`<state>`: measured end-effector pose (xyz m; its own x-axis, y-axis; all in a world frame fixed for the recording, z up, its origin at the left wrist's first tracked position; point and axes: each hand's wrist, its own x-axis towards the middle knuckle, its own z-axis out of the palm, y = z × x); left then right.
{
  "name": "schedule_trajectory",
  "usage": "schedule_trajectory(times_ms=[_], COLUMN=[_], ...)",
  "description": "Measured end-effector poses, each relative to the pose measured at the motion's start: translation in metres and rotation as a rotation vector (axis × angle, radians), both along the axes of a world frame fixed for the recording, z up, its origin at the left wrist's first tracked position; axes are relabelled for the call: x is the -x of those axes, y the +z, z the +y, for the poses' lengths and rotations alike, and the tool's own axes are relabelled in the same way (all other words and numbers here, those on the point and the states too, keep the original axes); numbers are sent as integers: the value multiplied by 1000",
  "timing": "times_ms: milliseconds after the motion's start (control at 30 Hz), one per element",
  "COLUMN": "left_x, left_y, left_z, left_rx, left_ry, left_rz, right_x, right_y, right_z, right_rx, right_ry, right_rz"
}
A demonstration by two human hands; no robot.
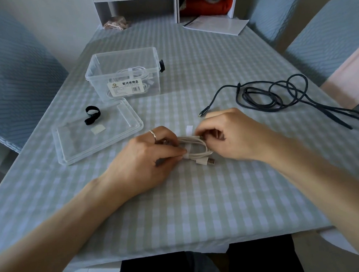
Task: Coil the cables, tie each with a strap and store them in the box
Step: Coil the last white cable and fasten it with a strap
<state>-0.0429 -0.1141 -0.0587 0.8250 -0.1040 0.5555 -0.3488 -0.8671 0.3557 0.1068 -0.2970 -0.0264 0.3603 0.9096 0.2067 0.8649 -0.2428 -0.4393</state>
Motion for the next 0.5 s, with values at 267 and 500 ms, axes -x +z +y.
schedule_trajectory(times_ms=[267,500], left_x=[0,0], left_y=[-2,-1], left_z=[1,2], left_rx=[-10,-17], left_ry=[1,-1], left_rz=[7,6], right_x=[-7,6], right_y=[10,5], right_z=[15,15], right_rx=[31,29], right_ry=[-211,-228], right_rz=[317,221])
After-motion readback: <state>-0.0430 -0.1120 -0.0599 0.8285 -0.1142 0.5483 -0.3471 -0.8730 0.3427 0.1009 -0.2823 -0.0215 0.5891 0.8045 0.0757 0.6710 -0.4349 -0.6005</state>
